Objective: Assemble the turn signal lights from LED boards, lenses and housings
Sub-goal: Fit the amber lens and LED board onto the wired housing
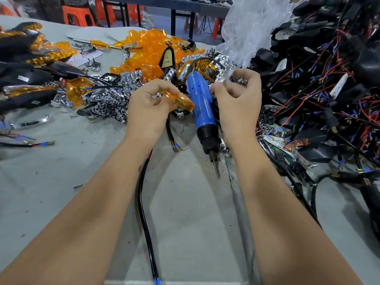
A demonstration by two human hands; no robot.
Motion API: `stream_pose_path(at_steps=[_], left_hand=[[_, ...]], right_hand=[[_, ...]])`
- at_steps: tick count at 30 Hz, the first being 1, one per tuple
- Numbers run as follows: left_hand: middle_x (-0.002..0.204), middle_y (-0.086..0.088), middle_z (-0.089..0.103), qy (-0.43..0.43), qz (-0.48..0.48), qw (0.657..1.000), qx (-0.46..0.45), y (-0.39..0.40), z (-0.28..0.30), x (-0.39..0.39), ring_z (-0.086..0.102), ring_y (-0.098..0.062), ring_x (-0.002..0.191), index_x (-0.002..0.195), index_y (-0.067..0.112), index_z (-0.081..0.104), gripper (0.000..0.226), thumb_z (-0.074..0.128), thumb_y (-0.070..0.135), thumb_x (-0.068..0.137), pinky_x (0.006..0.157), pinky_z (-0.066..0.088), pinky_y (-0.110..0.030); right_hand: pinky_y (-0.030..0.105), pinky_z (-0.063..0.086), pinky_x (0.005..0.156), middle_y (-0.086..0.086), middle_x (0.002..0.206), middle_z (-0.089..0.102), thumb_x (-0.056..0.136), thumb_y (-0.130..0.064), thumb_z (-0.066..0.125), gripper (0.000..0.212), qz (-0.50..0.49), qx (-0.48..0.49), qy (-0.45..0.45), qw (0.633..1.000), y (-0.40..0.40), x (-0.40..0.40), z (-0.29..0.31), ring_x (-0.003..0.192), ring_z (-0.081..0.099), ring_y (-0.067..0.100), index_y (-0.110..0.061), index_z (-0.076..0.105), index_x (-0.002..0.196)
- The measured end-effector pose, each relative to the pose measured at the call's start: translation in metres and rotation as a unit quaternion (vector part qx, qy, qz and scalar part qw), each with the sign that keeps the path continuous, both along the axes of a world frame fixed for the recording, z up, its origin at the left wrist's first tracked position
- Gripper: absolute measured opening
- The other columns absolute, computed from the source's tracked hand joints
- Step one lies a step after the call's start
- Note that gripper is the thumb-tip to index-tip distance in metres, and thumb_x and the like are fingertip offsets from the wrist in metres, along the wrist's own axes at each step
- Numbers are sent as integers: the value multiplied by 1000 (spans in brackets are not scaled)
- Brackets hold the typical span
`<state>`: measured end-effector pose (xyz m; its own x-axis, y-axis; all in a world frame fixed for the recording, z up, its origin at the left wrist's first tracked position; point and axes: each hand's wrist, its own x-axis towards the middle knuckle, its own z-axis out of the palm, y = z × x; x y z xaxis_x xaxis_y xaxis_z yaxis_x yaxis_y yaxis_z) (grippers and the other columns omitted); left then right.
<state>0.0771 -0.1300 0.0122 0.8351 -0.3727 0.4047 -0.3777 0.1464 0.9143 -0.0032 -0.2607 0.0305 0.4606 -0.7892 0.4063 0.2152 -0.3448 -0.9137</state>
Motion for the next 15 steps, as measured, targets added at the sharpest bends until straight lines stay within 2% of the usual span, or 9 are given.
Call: stream_pose_path(at_steps=[1,3,6,8,11,13,15], left_hand=[[81,16,72,16,-11,1000,-15,0,0,0,71,-5,85,78,22,68,37,58,-11,91,76,60,-29],[81,7,75,38,-21,999,-21,-2,1,0,74,-13,86,81,19,69,32,58,-9,92,70,58,-24],[85,-1,77,56,-33,998,-25,-4,0,1,74,-17,88,88,16,72,24,67,-7,87,74,58,-24],[87,1,76,72,-41,996,-23,-5,-1,2,74,-17,90,92,19,72,29,69,-8,83,77,57,-24],[93,-2,77,154,-76,983,-68,-5,-2,5,73,-18,95,100,13,70,28,59,-9,87,80,57,-23],[103,-7,75,184,-84,975,-94,-5,-3,6,73,-18,98,106,9,68,25,55,-6,92,80,57,-23],[113,-9,71,175,-75,977,-94,-6,-4,6,71,-17,103,113,13,66,29,56,-7,94,82,57,-25]], right_hand=[[35,56,84,-7,68,71,85,-8,72,39,-4,8,-1,1000,-1,0,0,68,65,11,-23,46,110],[40,56,87,-5,72,73,84,-8,74,43,2,18,1,1000,-2,1,1,74,69,16,-21,46,113],[30,57,78,-6,69,73,84,-8,76,30,45,14,8,999,-4,1,2,68,66,9,-21,54,101],[29,57,77,-3,72,74,84,-3,74,25,76,13,7,997,-4,1,3,71,68,14,-21,58,91],[44,58,88,12,91,74,82,6,70,22,98,15,1,995,-4,3,2,85,69,23,-14,62,86],[47,57,86,8,88,72,81,4,72,19,100,21,0,995,-3,3,2,80,65,18,-12,63,84],[48,56,81,7,80,67,79,0,76,15,108,31,-9,994,-3,3,2,75,60,18,-7,64,84]])
